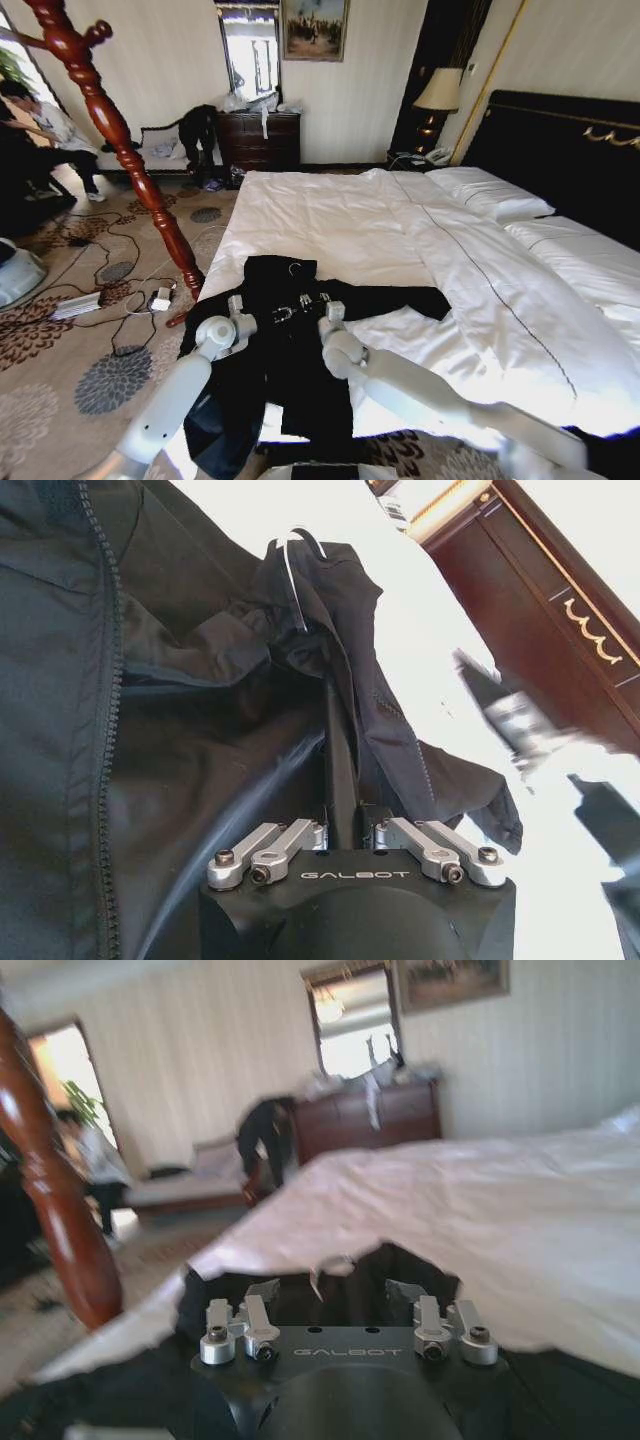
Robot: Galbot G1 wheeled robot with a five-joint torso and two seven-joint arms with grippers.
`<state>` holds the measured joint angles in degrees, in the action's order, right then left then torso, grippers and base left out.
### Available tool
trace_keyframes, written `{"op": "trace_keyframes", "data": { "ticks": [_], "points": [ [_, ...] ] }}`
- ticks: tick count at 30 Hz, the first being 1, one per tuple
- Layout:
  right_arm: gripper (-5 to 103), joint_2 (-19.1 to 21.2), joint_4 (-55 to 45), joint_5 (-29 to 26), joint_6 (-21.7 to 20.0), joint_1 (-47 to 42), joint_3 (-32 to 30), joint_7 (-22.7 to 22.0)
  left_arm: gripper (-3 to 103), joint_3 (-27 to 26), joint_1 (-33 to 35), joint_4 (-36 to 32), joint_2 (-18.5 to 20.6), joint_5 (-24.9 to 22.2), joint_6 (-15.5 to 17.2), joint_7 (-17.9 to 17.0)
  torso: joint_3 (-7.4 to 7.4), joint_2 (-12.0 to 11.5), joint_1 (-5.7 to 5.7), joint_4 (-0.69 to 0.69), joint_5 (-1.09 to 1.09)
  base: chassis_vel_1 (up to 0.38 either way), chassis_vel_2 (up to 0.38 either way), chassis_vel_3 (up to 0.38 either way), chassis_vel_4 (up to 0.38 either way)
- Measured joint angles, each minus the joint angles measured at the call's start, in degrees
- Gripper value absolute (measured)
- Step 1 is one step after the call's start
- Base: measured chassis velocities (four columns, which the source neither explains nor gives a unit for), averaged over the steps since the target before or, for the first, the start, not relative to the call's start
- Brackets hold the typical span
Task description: Pick up the clothes from the bed and hang them on the clothes hanger.
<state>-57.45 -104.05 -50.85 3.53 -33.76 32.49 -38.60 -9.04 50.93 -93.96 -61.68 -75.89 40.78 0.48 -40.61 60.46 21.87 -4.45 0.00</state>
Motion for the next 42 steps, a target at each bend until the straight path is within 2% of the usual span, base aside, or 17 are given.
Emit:
{"op": "trace_keyframes", "data": {
  "ticks": [3, 6, 8, 10, 13, 17, 18, 22, 25, 26, 28, 29, 31, 34, 37, 38, 42],
  "points": [
    [73, 0.84, -0.77, -1.04, 4.58, -0.01, -2.22, 3.02, 16, 0.52, -0.41, 0.41, 0.02, 2.51, -0.38, -0.08, 0.0, 0.0, 0.0, -0.01, 0.0, 0.0, 0.0, 0.0, 0.0],
    [83, 0.9, -0.33, -3.9, 5.47, -0.01, -4.75, 3.13, 16, 0.62, -0.66, 0.42, 0.3, 5.29, -1.29, -0.09, 0.0, 0.0, 0.0, -0.02, -0.01, 0.0, 0.0, 0.0, 0.0],
    [94, 0.96, 1.73, -6.95, 5.35, 0.07, -8.16, 1.2, 17, 1.45, -0.85, -0.28, 1.0, 10.12, -4.18, -0.35, 0.0, 0.0, 0.0, -0.01, 0.0, 0.0, 0.0, 0.0, 0.0],
    [94, 1.22, 2.81, -7.43, 5.22, 0.07, -9.12, 0.74, 15, 1.85, -0.93, -0.66, 1.22, 11.8, -5.3, -0.92, 0.0, 0.0, 0.0, -0.01, 0.0, 0.0, 0.0, 0.0, 0.0],
    [100, 2.22, 5.3, -7.73, 3.92, 0.08, -10.8, -0.43, 24, 2.42, -1.25, -1.99, 1.88, 16.61, -9.03, -3.36, -0.01, -0.01, 0.01, 0.0, 0.02, 0.0, 0.0, 0.0, 0.0],
    [100, 2.75, 7.11, -7.69, 2.62, 0.1, -11.2, -1.54, 35, 2.6, -1.79, -2.54, 2.29, 19.45, -11.9, -3.58, -0.01, 0.0, 0.0, 0.0, 0.01, 0.0, 0.0, 0.0, 0.0],
    [100, 3.21, 8.9, -7.22, 1.42, 0.16, -11.21, -1.88, 41, 2.71, -2.55, -2.39, 2.54, 22.97, -15.32, -3.64, -0.01, -0.01, 0.0, 0.0, 0.01, 0.0, 0.0, 0.0, 0.0],
    [100, 4.21, 12.88, -5.42, -0.36, 1.07, -10.22, -0.44, 57, 1.4, -3.34, -2.38, 2.82, 26.39, -18.97, -4.66, -0.01, -0.01, 0.01, -0.03, 0.0, 0.0, 0.0, 0.0, 0.0],
    [100, 6.12, 17.5, -4.28, -1.43, 4.67, -6.29, 6.61, 68, -2.74, -1.67, -6.48, 3.35, 28.13, -20.02, -8.27, 0.0, -0.01, 0.01, -0.02, -0.01, 0.0, 0.0, 0.0, 0.0],
    [100, 6.12, 17.5, -4.28, -1.43, 4.67, -6.29, 6.61, 68, -2.74, -1.67, -6.48, 3.35, 28.13, -20.02, -8.27, 0.0, -0.01, 0.01, -0.02, -0.01, 0.0, 0.0, 0.0, 0.0],
    [100, 7.05, 20.21, -3.45, -0.27, 8.25, -1.97, 13.54, 80, -5.62, 0.14, -10.15, 3.42, 31.82, -20.12, -12.68, -0.01, -0.01, 0.01, -0.03, 0.01, 0.0, 0.0, 0.0, 0.0],
    [100, 7.2, 20.86, -3.39, 0.03, 9.77, -0.71, 15.71, 80, -6.69, 0.77, -11.28, 3.3, 33.13, -20.13, -14.11, -0.01, -0.01, 0.01, -0.04, 0.04, 0.0, 0.0, 0.0, 0.0],
    [100, 7.14, 23.36, -3.84, 0.54, 18.0, 5.58, 23.62, 90, -11.19, 3.54, -16.37, 2.71, 35.72, -20.16, -19.12, 0.0, -0.01, 0.01, 0.02, -0.06, 0.0, 0.0, 0.0, 0.0],
    [100, 6.4, 25.21, -4.13, 0.62, 22.77, 9.93, 27.77, 98, -13.41, 5.1, -19.29, 2.73, 34.67, -19.68, -21.14, -0.01, -0.01, 0.02, 0.02, -0.01, 0.0, 0.0, 0.0, 0.0],
    [100, 3.47, 32.34, -4.44, 2.58, 31.06, 18.88, 39.45, 100, -17.26, 8.98, -25.25, 3.6, 32.18, -17.52, -23.33, 0.0, 0.0, 0.0, -0.01, 0.01, 0.0, 0.0, 0.0, 0.0],
    [100, 3.47, 32.34, -4.44, 2.58, 31.06, 18.88, 39.45, 100, -17.26, 8.98, -25.25, 3.6, 32.18, -17.52, -23.33, 0.0, 0.0, 0.0, -0.01, 0.01, 0.0, 0.0, 0.0, 0.0],
    [100, -1.16, 47.13, -4.18, 7.33, 37.89, 25.89, 66.68, 100, -23.06, 14.75, -31.78, 4.29, 32.22, -16.26, -23.96, -0.01, -0.01, 0.01, -0.01, 0.0, 0.0, 0.0, 0.0, 0.0]
  ]
}}
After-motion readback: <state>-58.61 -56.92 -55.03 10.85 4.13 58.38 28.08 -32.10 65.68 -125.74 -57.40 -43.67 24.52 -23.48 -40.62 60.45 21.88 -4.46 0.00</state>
